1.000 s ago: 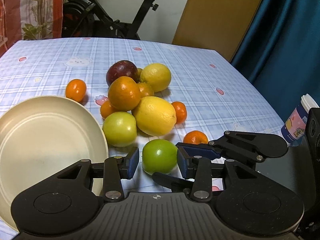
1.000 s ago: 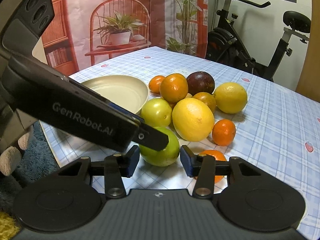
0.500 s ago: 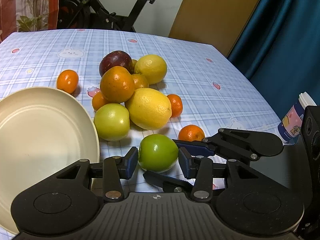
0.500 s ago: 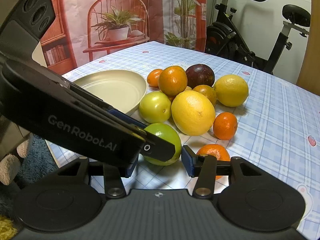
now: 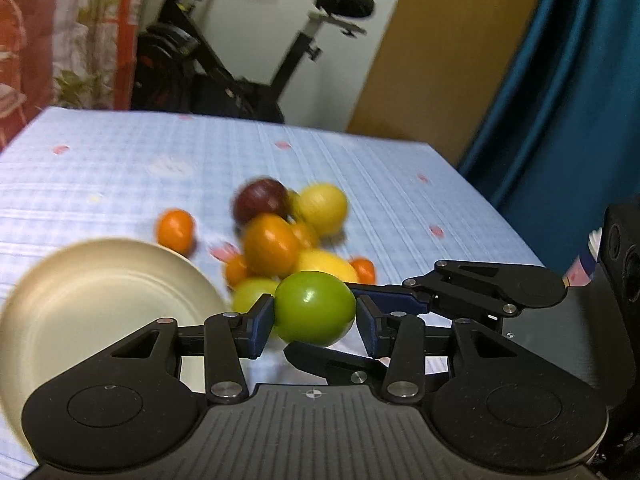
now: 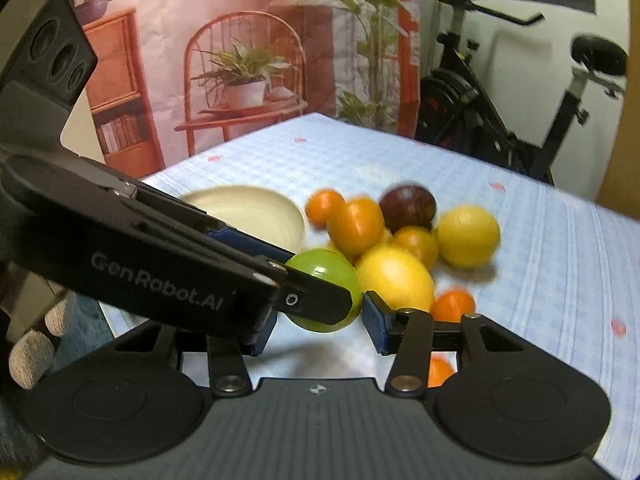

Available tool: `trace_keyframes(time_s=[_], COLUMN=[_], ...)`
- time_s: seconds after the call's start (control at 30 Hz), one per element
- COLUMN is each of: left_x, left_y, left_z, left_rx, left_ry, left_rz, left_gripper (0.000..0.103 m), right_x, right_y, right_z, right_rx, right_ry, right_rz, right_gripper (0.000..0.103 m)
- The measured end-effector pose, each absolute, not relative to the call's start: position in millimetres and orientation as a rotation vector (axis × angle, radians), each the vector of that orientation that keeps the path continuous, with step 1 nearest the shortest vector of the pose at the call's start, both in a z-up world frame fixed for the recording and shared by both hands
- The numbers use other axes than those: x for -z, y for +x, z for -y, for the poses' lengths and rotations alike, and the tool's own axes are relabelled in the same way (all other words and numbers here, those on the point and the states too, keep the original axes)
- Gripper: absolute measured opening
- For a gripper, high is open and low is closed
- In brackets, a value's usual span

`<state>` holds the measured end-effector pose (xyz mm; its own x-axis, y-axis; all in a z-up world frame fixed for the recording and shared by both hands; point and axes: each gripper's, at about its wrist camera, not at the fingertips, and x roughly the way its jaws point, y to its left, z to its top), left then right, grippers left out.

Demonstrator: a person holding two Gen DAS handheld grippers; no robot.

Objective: Organize fruits
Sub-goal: 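Close the left gripper around the green apple and lift it, then carry the green apple over the cream plate and open the left gripper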

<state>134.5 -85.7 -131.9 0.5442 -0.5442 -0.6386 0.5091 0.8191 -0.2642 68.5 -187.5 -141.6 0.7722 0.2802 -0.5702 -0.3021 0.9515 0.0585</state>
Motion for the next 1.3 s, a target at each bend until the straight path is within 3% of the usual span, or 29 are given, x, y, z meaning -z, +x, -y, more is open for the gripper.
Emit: trace_keyframes(time_s=[0.3,0.67,1.3], left_x=[126.2,147.8,167.0], left_y=[163.0,204.8,199.7], left_z=[32.1,-20.9,-25.3], left_rx=[0.459,0.305,0.240], left_ry=[-0.166,-0.276,-0.244], left_rz=[-0.743,-0.783,-0.765], left_gripper=[0.048,0.049,0.051], right_x=[124.0,151.3,177.9], right_y=[125.2,194.7,206.0], right_z=[139.8,76.9,58.2], right_rx=[-0.436,-0.557,-0.532], right_ry=[-0.112,-0.232,-0.322], right_rz=[-0.615,-0.659,-0.632], right_gripper=[0.050,0.049,0.050])
